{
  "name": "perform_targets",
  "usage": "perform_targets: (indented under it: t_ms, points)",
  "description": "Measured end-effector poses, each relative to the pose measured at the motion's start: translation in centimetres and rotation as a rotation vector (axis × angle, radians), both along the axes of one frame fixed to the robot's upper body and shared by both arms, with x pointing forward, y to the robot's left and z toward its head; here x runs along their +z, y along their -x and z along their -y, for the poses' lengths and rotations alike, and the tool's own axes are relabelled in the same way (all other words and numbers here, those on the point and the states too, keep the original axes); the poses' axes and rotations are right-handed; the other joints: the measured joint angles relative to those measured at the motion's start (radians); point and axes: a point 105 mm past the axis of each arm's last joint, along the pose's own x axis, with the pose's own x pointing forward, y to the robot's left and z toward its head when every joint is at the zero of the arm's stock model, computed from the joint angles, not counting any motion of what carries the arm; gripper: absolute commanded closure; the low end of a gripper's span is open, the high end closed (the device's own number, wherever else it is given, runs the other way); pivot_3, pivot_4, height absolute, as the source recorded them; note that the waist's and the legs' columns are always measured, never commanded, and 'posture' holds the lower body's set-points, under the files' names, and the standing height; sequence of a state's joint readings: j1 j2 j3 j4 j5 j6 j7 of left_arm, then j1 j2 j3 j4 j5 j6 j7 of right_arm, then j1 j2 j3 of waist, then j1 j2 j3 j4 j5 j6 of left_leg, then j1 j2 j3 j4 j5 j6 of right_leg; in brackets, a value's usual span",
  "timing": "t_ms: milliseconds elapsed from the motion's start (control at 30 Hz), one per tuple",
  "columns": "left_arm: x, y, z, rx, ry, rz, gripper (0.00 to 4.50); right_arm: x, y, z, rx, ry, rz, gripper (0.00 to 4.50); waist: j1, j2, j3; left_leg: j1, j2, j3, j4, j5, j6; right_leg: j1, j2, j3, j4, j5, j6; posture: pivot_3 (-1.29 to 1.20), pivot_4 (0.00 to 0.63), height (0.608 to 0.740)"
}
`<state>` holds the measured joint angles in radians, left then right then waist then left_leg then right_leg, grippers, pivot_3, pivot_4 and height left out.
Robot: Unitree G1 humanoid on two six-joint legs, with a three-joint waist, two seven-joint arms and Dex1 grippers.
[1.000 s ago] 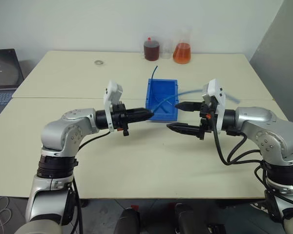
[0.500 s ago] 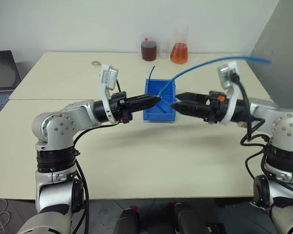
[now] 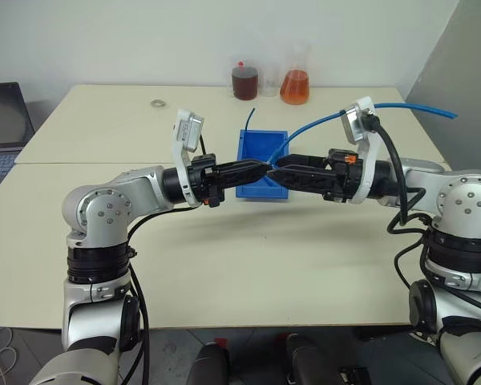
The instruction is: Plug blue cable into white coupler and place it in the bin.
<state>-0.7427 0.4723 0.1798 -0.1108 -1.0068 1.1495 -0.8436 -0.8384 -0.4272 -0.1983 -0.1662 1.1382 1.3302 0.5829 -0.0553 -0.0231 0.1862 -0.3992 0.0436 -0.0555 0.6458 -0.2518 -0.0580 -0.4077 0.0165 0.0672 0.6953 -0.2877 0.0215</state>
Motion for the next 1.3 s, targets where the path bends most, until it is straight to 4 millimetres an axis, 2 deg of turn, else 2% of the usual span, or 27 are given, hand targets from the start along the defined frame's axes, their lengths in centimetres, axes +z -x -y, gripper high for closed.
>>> perform_targets:
  t_ms: [500,833,867,933,1067,1300]
  points:
    - [-0.6,0.4,-0.3,-0.002,-0.004,-0.016,4.26,0.0,-0.7,0.3,-0.011,-0.018,-0.029,4.30,0.000,0.000,0.000,0.000,0.000,0.000,0.000,0.000,0.000,0.000,0.000,0.000,-0.001,0.000,0.000,0.00,0.150,0.740]
    - [-0.5,0.7,-0.4,-0.006,-0.011,-0.003,4.26,0.1,-0.5,0.3,0.004,-0.025,-0.032,4.38,0.000,0.000,0.000,0.000,0.000,0.000,-0.001,0.000,0.000,0.000,0.000,0.000,-0.002,0.000,0.000,0.00,0.150,0.740]
    - [-0.4,0.7,-0.4,-0.005,-0.011,-0.002,3.55,0.1,-0.5,0.3,0.004,-0.025,-0.032,4.38,0.000,0.000,0.000,0.000,0.000,0.000,-0.001,0.000,0.000,0.000,0.000,0.000,-0.002,0.000,0.000,0.00,0.150,0.740]
    - [-0.4,0.7,-0.4,-0.007,-0.012,-0.001,3.37,0.1,-0.5,0.2,0.004,-0.024,-0.033,4.38,0.000,0.000,0.000,0.000,0.000,0.000,-0.001,0.000,0.000,0.000,0.000,0.000,-0.002,0.000,0.000,0.00,0.150,0.740]
    - [-0.4,0.9,-0.4,-0.016,-0.009,0.000,2.45,0.2,-0.7,0.3,-0.004,-0.031,-0.031,4.38,0.000,0.000,0.000,0.000,0.000,0.000,-0.001,0.000,0.000,0.000,0.000,0.000,-0.002,0.000,0.000,0.00,0.150,0.740]
    - [-0.7,0.9,-1.0,0.006,-0.014,-0.009,1.19,0.0,-1.4,0.8,-0.041,-0.022,-0.034,4.38,0.000,0.000,0.000,-0.001,0.000,0.001,-0.001,0.000,0.000,0.000,0.000,0.001,-0.003,0.000,0.000,0.00,0.150,0.740]
